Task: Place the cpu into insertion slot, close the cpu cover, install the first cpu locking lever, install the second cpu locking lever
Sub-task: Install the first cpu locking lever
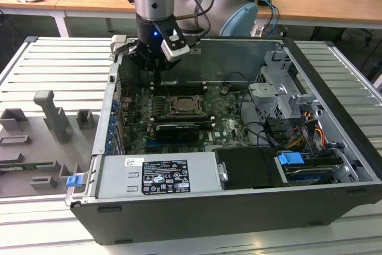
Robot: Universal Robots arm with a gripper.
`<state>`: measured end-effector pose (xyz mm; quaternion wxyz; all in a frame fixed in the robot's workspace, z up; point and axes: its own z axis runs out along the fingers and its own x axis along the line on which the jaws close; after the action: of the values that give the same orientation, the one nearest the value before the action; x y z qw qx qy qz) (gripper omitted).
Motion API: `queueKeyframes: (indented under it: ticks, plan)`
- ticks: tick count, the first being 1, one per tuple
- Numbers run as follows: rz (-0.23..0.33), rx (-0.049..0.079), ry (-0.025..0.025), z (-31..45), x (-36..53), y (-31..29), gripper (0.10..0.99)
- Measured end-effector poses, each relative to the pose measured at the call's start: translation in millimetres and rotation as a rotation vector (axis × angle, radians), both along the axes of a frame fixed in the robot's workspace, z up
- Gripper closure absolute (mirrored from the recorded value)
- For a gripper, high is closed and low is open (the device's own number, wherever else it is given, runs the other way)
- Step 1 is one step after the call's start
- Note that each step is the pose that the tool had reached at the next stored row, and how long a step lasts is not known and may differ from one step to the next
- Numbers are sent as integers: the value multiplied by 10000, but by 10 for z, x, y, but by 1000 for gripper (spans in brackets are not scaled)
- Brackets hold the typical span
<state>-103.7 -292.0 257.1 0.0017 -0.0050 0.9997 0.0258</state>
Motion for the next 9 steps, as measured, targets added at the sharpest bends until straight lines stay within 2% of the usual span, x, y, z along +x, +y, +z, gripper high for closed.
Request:
queueKeyframes:
  ticks: [5, 9]
  plan:
    - [-2, -1, 1, -2, 55, 0, 980]
    - [1, -1, 1, -7, 140, 0, 980]
